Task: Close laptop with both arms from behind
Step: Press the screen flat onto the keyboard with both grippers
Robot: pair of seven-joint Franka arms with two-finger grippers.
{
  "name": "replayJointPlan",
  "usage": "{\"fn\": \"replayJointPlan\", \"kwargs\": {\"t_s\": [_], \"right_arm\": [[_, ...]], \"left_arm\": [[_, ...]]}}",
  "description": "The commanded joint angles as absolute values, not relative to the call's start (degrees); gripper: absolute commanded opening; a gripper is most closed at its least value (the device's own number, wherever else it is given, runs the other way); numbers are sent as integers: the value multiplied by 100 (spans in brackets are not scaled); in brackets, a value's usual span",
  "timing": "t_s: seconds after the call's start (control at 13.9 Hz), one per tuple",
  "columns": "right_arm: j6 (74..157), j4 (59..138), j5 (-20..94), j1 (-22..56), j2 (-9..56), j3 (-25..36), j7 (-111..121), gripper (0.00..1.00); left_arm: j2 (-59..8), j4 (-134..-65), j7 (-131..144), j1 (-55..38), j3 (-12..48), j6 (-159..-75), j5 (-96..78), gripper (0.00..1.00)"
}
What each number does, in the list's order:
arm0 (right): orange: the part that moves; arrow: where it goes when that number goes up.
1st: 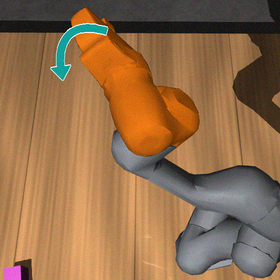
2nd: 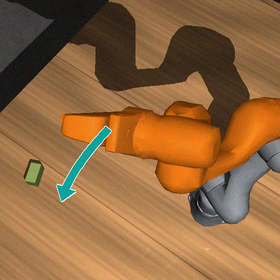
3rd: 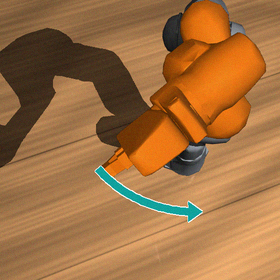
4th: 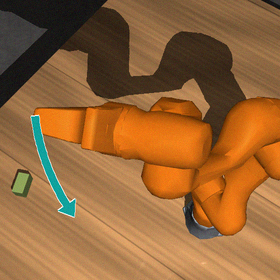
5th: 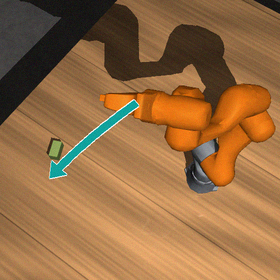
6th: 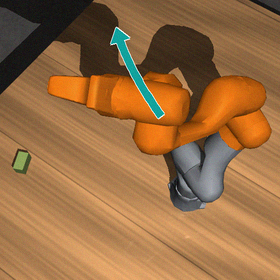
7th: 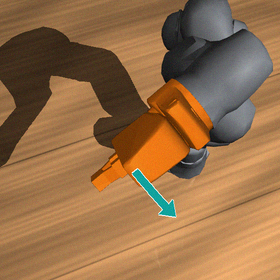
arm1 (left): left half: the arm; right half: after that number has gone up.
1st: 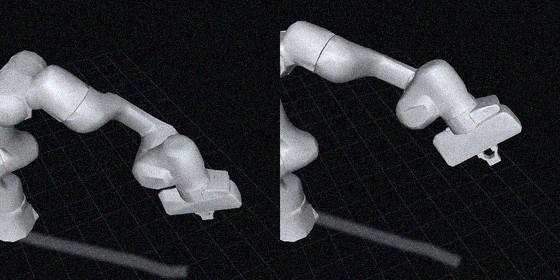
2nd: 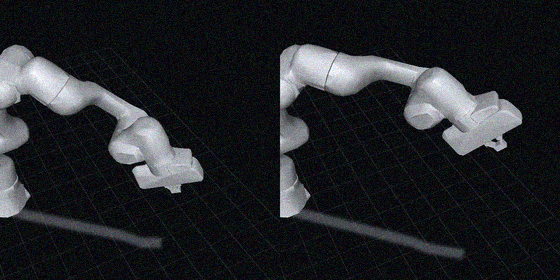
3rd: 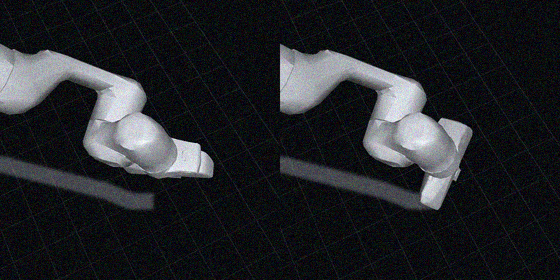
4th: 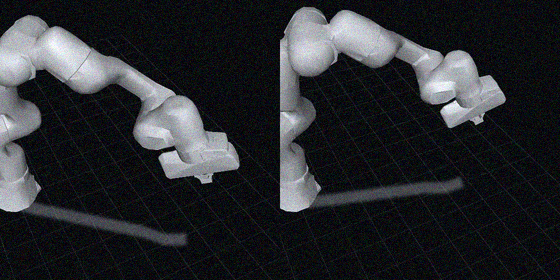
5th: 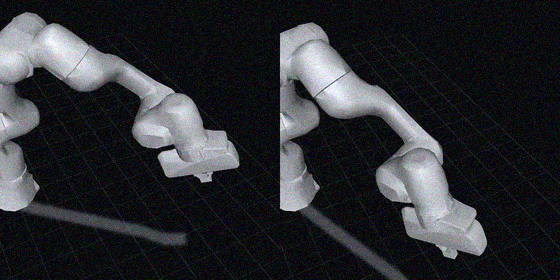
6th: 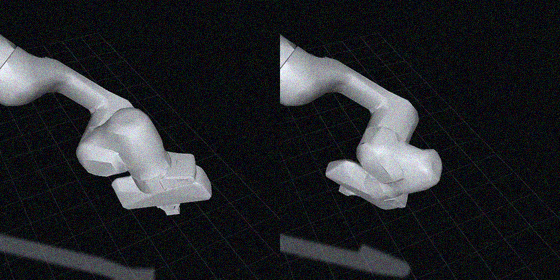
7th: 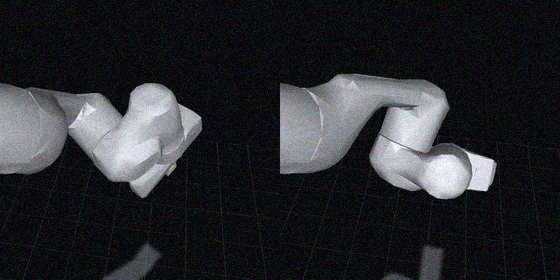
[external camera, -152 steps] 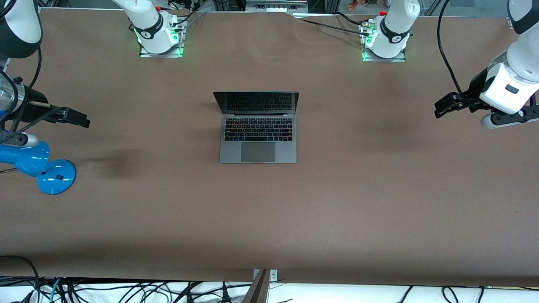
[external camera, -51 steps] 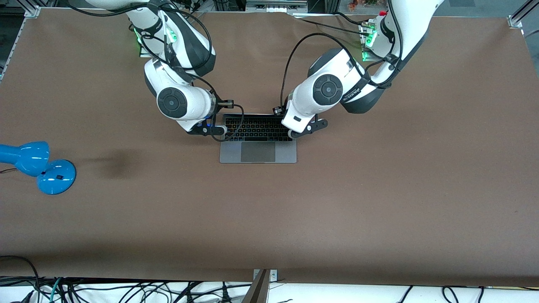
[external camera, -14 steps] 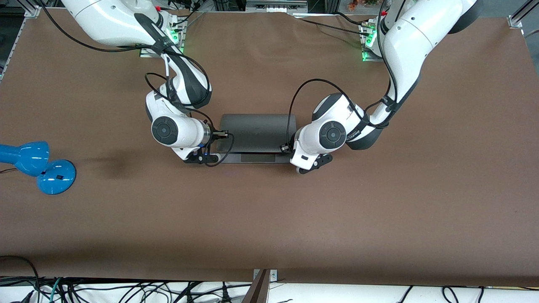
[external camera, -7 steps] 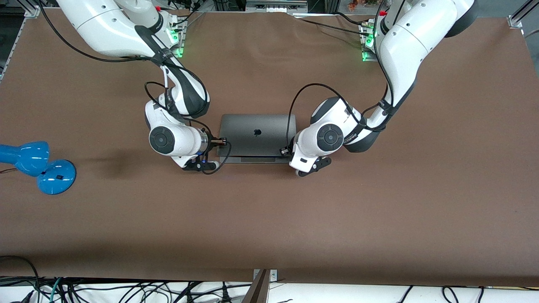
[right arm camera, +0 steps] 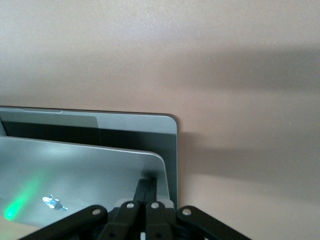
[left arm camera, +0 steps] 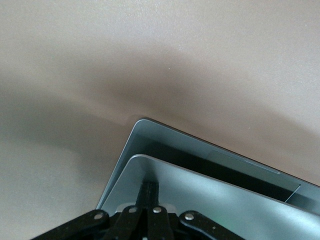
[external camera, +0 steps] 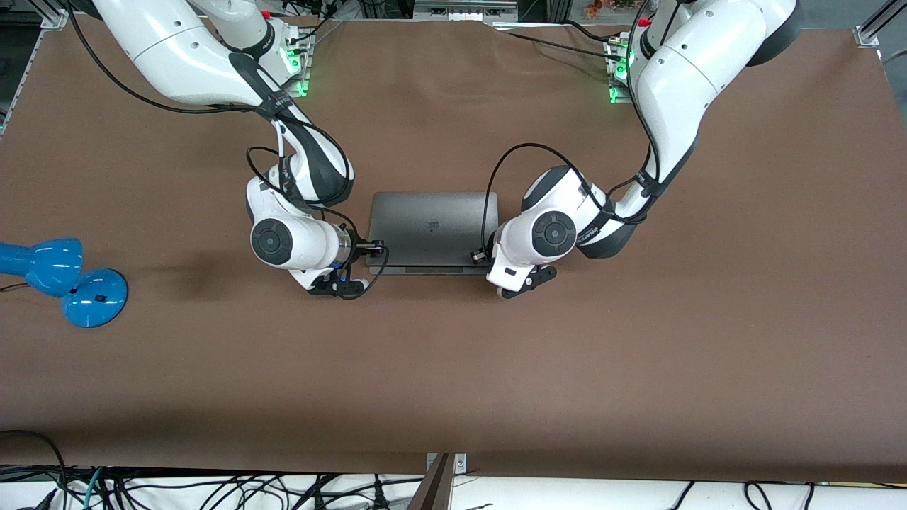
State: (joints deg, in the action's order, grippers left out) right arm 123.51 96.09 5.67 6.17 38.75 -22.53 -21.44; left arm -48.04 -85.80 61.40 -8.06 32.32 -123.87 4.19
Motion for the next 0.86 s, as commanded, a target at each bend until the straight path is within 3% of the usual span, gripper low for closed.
{"fn": "replayJointPlan", "kwargs": {"t_s": [0.0, 0.79], "right_arm": [[12410, 9440, 492, 642, 4043, -2180, -1978, 0], [12700, 9281, 492, 650, 4333, -2180, -1960, 0]], "left_arm": [[-4966, -8385, 6152, -896, 3199, -12515, 615, 0], [-5142, -8385, 6152, -984, 3103, -12665, 765, 0]]}}
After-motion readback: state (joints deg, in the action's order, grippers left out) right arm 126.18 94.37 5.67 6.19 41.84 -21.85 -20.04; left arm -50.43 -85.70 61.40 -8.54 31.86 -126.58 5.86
